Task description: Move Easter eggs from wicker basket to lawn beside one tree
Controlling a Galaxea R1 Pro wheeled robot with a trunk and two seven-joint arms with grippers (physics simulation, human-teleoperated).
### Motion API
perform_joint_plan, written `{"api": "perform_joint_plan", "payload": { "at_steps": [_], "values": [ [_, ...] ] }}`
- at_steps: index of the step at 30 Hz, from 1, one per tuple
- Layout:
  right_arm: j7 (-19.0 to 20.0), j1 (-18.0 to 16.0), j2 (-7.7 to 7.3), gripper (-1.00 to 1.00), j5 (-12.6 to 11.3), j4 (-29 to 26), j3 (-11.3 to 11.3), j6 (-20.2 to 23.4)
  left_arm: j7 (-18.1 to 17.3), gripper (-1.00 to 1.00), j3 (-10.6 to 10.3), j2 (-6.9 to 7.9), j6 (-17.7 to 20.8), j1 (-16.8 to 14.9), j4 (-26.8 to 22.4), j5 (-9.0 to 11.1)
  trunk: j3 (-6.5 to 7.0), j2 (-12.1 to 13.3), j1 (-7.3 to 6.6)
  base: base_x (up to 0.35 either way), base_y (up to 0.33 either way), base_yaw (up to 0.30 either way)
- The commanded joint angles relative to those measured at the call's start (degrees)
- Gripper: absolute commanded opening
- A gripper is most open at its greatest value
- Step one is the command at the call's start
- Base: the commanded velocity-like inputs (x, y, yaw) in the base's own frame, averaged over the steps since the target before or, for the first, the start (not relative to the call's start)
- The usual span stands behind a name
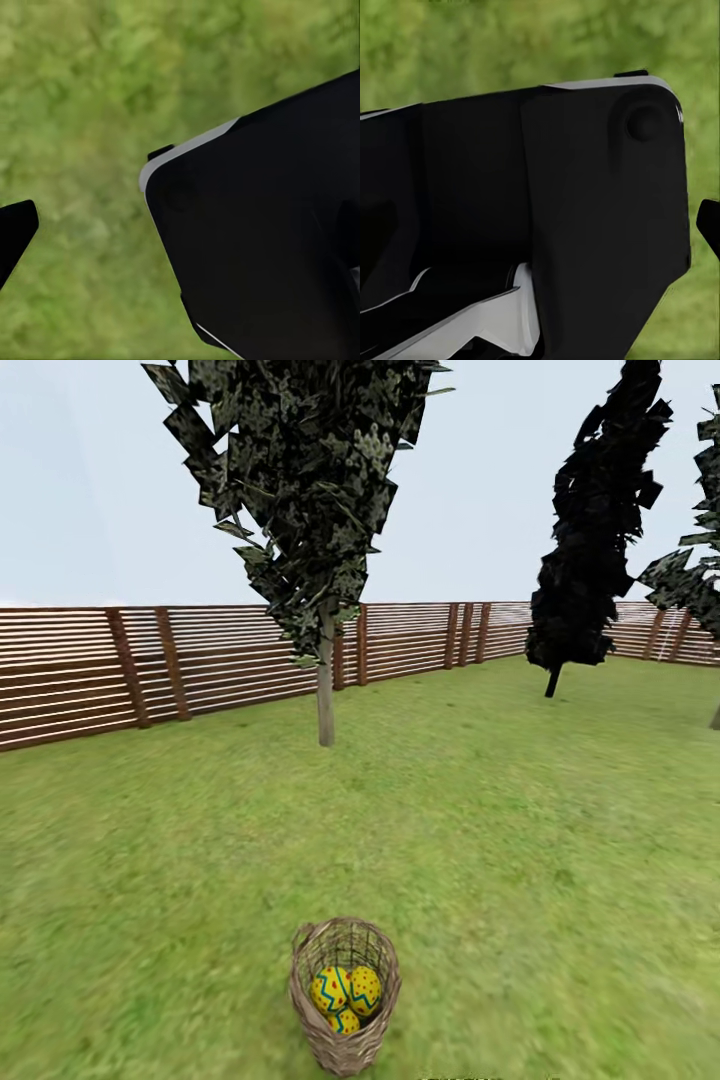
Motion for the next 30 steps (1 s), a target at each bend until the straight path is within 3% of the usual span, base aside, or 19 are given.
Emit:
{"api": "perform_joint_plan", "payload": {
  "at_steps": [1,13,30],
  "values": [
    [0.24,0.00,0.02,1.00,-0.10,0.02,-0.44,-0.18,-0.06,1.00,-0.11,0.03,-0.14,0.01,0.00,-0.03,0.01,-0.03,0.02,0.000,0.269,-0.265],
    [0.24,0.00,0.02,1.00,-0.08,0.02,-0.40,-0.18,-0.07,1.00,-0.11,0.04,-0.14,0.00,0.00,-0.03,0.29,-0.03,0.02,0.000,0.283,-0.245],
    [0.24,0.00,0.07,1.00,0.13,0.03,-0.02,-0.18,-0.05,1.00,-0.12,0.04,-0.14,0.01,0.00,-0.03,0.33,-0.03,0.02,0.000,0.231,-0.029]
  ]
}}
